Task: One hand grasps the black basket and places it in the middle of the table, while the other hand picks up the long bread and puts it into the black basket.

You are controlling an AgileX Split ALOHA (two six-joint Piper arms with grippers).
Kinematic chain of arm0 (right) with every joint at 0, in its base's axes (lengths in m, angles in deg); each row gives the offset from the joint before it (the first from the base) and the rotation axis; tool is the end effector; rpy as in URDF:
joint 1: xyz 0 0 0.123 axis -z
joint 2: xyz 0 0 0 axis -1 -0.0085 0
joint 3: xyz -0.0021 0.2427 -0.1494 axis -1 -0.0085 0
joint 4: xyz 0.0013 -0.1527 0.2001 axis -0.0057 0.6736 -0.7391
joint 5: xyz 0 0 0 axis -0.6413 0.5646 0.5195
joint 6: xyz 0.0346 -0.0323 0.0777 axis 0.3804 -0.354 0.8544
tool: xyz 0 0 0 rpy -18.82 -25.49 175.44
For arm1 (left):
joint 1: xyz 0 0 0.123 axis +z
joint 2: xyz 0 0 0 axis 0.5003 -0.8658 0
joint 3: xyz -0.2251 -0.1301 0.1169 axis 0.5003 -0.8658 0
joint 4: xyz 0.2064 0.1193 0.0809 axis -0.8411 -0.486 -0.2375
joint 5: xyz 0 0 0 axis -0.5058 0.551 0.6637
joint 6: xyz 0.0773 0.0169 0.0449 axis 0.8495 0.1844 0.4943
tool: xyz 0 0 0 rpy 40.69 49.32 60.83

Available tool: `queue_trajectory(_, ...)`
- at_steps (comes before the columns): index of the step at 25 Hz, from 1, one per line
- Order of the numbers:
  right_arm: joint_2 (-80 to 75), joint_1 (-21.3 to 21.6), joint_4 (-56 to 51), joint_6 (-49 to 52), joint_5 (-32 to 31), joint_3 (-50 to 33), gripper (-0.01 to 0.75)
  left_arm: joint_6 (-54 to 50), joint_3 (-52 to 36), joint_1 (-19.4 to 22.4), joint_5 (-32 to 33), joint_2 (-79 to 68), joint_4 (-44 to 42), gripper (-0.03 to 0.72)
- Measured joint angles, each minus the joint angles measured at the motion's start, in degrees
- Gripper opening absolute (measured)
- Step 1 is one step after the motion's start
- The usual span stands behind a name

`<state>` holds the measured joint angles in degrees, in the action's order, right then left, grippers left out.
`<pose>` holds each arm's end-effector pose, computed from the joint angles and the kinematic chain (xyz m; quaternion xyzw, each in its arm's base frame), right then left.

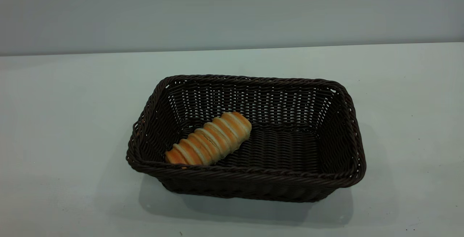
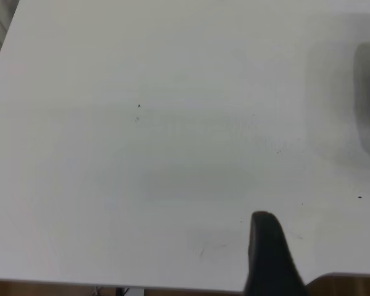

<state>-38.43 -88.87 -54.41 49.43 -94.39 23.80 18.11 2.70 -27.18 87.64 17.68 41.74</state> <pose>-0.0077 0.0058 0.2637 -0.0572 0.8725 -0.0016 0.4852 -0.0098 0.0015 0.2678 -0.0406 0.8679 0.0137 0.4948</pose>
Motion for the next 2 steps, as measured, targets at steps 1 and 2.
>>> queue_trajectory(1, 0.0, 0.0, 0.0, 0.0, 0.0, 0.0, 0.562, 0.0, 0.0, 0.0, 0.0, 0.0, 0.0, 0.468)
queue_trajectory(2, 0.0, 0.0, 0.0, 0.0, 0.0, 0.0, 0.562, 0.0, 0.0, 0.0, 0.0, 0.0, 0.0, 0.468)
